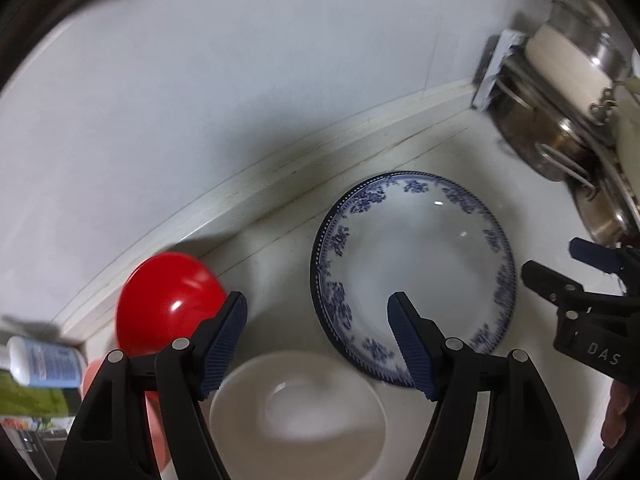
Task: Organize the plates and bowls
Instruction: 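Move the right gripper to the blue-and-white plate by the wall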
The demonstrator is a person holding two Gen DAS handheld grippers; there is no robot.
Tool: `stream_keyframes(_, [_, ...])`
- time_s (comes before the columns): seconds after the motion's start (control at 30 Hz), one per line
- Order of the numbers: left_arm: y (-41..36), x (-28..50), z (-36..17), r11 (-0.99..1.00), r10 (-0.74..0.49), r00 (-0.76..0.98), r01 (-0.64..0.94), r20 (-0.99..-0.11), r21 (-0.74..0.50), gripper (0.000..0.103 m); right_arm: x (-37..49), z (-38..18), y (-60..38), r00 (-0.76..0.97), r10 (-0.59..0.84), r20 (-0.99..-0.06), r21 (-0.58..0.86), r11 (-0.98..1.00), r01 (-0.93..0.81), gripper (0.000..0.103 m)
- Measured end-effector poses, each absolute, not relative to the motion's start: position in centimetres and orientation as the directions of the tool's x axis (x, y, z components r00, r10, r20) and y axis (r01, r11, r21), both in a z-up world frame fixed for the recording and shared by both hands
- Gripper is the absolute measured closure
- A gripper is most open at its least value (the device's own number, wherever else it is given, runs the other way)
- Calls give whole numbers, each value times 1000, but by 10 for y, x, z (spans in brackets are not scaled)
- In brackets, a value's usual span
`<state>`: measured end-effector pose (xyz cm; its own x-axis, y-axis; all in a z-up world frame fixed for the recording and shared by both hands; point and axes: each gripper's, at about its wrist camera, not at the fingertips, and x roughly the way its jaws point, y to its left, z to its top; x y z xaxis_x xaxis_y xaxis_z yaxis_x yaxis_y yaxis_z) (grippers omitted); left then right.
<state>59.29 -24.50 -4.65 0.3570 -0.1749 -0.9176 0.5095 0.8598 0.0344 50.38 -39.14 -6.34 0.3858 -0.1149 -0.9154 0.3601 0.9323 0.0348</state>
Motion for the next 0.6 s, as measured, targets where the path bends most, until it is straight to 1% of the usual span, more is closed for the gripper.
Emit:
stream_keyframes(0.1, [-254,607,-64,854,-165,331,520,-929,33,33,519,-76,-401,356,-132,-925,14,925,379,27])
stream_keyframes(0.3, [-263,627,-95,859,-152,284,512,-947,16,33,539,-102,-414,308,-143,-941,-8,916,400,28])
stream_keyframes(0.37, [-265,631,-101,860,-148,273,510,-951,13,35,543,-109,-417,294,-147,-944,-14,913,409,28])
stream_keyframes(0.5, [-269,637,-113,861,-154,234,508,-960,-14,36,549,-123,-424,267,-144,-953,-18,906,422,28])
stream_keyframes(0.57, [-269,639,-118,862,-149,221,506,-964,-17,40,551,-128,-424,256,-146,-956,-25,906,422,29])
stream_keyframes(0.6, [-270,640,-121,861,-145,217,508,-965,-15,41,551,-129,-424,253,-144,-957,-25,906,422,31])
